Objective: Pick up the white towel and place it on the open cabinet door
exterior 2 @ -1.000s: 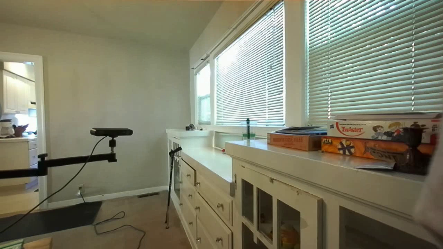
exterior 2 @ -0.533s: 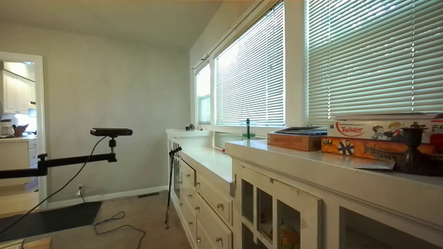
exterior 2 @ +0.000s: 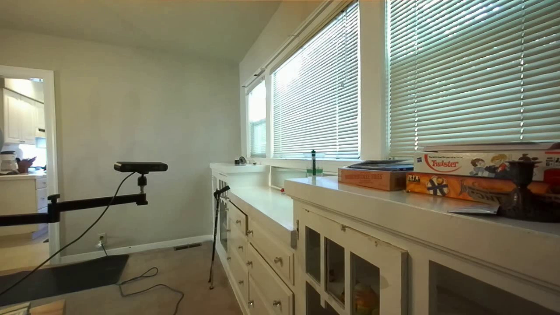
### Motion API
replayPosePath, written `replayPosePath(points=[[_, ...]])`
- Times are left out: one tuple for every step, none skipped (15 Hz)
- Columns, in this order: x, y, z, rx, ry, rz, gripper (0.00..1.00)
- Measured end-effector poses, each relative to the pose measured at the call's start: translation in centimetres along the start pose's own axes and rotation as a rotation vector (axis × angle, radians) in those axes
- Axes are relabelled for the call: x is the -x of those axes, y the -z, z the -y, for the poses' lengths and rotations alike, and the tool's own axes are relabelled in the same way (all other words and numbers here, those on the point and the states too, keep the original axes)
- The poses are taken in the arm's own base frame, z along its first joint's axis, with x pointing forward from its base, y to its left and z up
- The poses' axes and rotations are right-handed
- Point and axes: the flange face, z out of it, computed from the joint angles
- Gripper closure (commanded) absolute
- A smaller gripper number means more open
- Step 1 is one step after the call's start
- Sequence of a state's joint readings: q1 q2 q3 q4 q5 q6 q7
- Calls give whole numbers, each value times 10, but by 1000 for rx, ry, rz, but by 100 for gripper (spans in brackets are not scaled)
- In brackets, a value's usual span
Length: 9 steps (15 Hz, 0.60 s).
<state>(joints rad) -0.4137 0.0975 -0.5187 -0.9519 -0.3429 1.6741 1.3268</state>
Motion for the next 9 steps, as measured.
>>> replayPosePath(points=[[3, -1, 1, 2, 8, -2, 99], [8, -2, 2, 8, 17, -12, 99], [13, -4, 4, 15, 19, -28, 99], [16, -7, 7, 20, 10, -58, 99], [18, -12, 10, 24, -6, -93, 99], [20, -19, 13, 29, -23, -127, 99], [20, -27, 17, 31, -45, -166, 99], [19, -35, 20, 32, -69, -203, 99], [16, -44, 22, 31, -92, -238, 99]])
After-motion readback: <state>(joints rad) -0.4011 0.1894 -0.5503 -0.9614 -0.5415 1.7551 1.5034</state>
